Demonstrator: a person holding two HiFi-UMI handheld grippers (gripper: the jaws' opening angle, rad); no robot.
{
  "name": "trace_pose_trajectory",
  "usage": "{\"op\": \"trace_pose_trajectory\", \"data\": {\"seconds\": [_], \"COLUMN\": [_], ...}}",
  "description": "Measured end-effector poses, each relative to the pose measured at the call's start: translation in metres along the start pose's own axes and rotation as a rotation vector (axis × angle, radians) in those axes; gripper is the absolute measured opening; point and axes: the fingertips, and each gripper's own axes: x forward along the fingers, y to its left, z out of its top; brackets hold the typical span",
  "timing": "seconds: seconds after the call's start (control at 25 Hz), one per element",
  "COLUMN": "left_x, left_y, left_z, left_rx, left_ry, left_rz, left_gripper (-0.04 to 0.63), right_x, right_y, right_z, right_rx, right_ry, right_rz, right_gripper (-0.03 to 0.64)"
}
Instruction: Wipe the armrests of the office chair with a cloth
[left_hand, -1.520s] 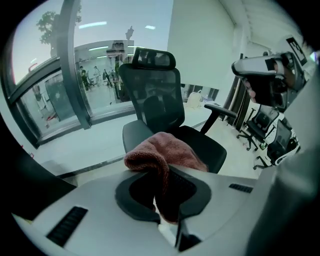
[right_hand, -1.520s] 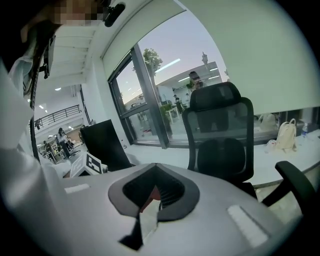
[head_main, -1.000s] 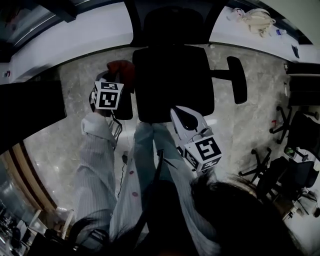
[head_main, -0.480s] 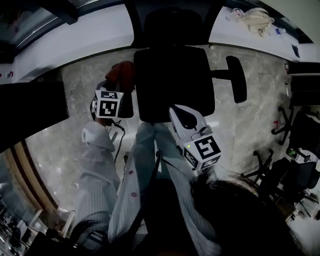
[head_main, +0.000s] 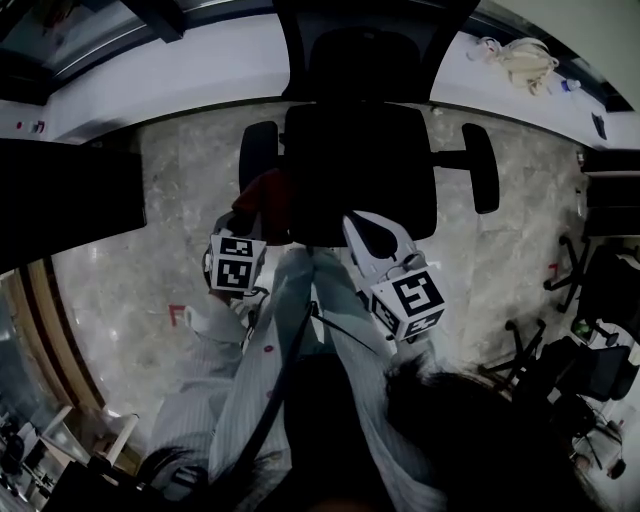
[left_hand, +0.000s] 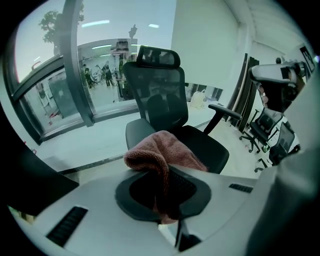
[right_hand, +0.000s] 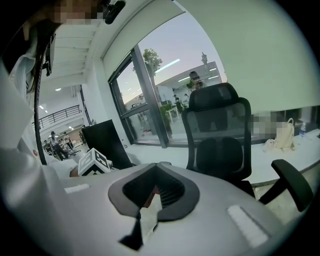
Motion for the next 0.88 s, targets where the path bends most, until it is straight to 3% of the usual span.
{"op": "trace_pose_trajectory", "data": {"seconds": [0.64, 0.88], "left_x": [0.101, 0.099], "left_y": [0.096, 0.090], "left_z": [0.113, 0.114], "left_rx": [0.009, 0.070], "left_ry": [-0.057, -0.038], "left_rz": [0.113, 0.122], "left_gripper": [0.032, 0.032], "right_x": [0.012, 0.004], "right_y": [-0.033, -0.046], "right_z": [-0.025, -0.020], "right_rx": [0.061, 0.071], "right_ry": [0.045, 0.022], "right_rz": [-0.079, -0.109], "right_gripper": [0.002, 0.002]}}
